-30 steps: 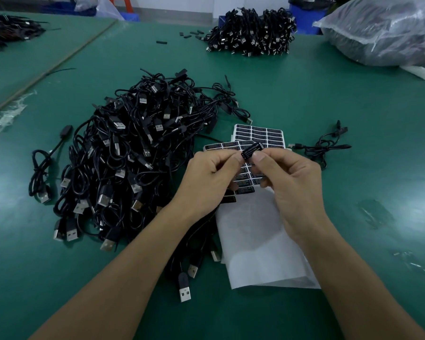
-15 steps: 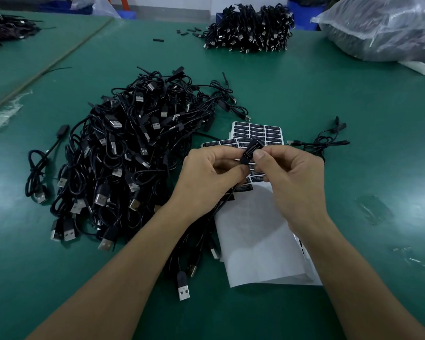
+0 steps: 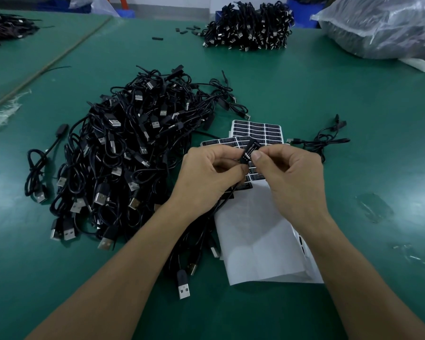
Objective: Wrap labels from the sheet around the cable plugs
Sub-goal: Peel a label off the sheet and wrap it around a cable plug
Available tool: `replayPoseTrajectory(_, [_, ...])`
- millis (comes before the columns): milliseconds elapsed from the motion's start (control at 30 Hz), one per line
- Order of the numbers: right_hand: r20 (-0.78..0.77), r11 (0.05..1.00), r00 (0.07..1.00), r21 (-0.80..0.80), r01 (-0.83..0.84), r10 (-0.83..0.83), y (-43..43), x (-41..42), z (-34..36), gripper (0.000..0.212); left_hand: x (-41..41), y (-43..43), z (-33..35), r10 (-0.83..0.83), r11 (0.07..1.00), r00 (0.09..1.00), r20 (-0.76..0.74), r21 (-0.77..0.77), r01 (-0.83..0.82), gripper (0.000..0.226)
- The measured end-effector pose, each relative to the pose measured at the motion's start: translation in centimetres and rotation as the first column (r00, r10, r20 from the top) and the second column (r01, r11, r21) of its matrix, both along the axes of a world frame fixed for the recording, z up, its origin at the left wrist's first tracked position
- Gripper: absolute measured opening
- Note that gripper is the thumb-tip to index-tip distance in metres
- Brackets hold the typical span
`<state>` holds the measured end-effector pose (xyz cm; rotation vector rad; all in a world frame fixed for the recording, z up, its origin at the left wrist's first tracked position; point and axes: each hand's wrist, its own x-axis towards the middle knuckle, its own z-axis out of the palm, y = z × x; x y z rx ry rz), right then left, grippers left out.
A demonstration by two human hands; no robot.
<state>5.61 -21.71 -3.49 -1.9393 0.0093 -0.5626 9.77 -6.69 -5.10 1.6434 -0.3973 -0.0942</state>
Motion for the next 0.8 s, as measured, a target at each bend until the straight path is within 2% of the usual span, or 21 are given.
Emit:
replayPoseTrajectory(467, [-0.068,0.994,0.993,-0.028,-0.101,0.099,-0.42,0.2,-0.23,0.025,-0.03,-0.01,0.2,0.009,1.0,1.0,-0.008,0.011,-0.009,0.016])
replayPoseTrajectory(800, [-0.041,0.997,0.999,-0.071,-0.025,0.022,0.07,-0.12,-0.1,0.025,0.08,-0.09,0.1,0.031,0.999,0.999,-0.02,0.043,-0.03,0.016])
